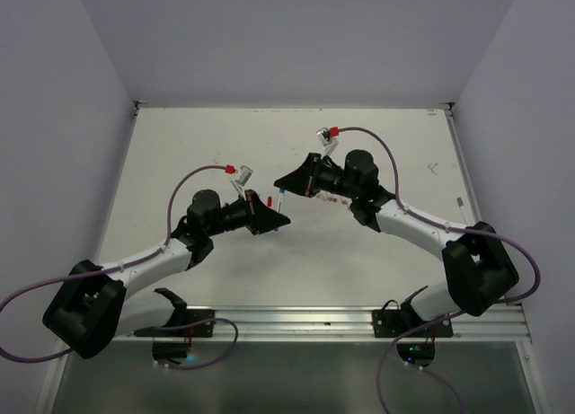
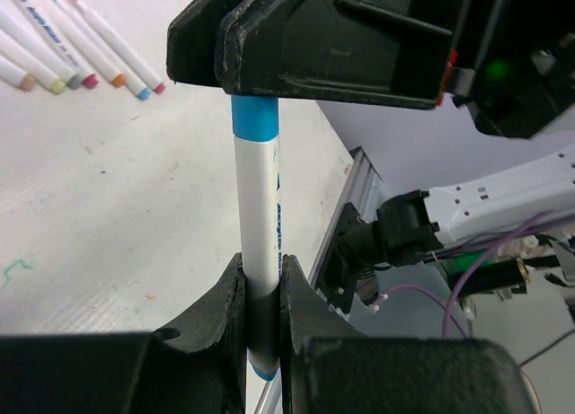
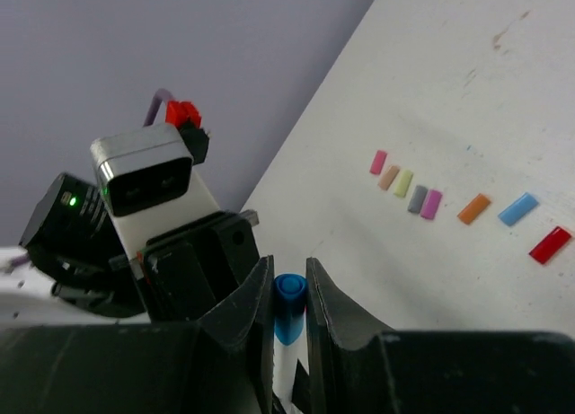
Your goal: Open the pen caps
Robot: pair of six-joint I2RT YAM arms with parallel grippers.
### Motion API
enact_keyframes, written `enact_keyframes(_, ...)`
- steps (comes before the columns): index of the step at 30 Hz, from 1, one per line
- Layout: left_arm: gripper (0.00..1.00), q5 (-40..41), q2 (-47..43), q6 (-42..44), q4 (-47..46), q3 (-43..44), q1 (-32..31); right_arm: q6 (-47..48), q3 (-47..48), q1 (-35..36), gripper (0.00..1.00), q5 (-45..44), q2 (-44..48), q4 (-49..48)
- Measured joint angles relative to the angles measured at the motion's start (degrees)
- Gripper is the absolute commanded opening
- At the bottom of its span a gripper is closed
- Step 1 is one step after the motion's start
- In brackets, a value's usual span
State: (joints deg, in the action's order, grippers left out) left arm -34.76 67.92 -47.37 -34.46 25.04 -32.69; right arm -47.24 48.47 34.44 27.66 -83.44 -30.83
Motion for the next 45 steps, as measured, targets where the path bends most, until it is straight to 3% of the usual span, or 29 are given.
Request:
enact_keyframes(3,0.0,-3.3,-1.0,-2.4,-3.4,-0.8,0.2,-0.8,0.5,-2.0,0.0,8.7,-0.6,-3.1)
enact_keyframes(5,0.0,-7.4,-1.2,-7.9,-10.8,-2.5,0.5,-2.9,0.5,-3.2,0.0,14.7,-1.3,-9.5)
enact_keyframes(10,0.0,-20.0,-1.4,-23.0,-29.3,-5.6,-1.3,-3.6,0.2,-8.7,0.0,15.8,-1.3,-22.8)
enact_keyframes(15,0.0,-22.5,-2.0,-29.7,-35.5,-5.5,-1.2,-1.7,-0.9,-8.7,0.0,14.5,-0.8,-22.3)
enact_keyframes(16,0.0,-22.3,-3.0,-27.5,-32.9,-5.0,-1.2,0.1,-0.5,-8.5,0.0,13.5,-0.6,-19.2)
enact_keyframes(18,0.0,-19.4,-6.4,-20.0,-18.4,-1.6,-1.2,3.8,2.1,-8.3,0.0,10.4,-0.8,-10.1)
enact_keyframes(20,0.0,-12.0,-9.2,-11.2,-1.6,3.8,-1.4,7.6,6.8,-8.2,0.0,5.9,-2.2,0.9)
enact_keyframes(23,0.0,0.8,-12.5,-2.2,16.3,9.5,-1.1,12.0,15.0,-7.8,0.0,-0.2,-7.1,14.7)
enact_keyframes(27,0.0,14.5,-15.3,3.7,31.7,12.0,-0.3,15.6,24.2,-5.7,0.0,-5.9,-18.4,26.7)
enact_keyframes(35,0.0,28.7,-18.1,6.5,45.6,12.4,0.2,16.4,26.5,1.4,0.0,-12.2,-32.6,39.3)
enact_keyframes(45,0.0,31.5,-18.4,7.7,47.6,13.4,0.3,16.2,30.8,3.1,0.01,-17.6,-35.2,40.8)
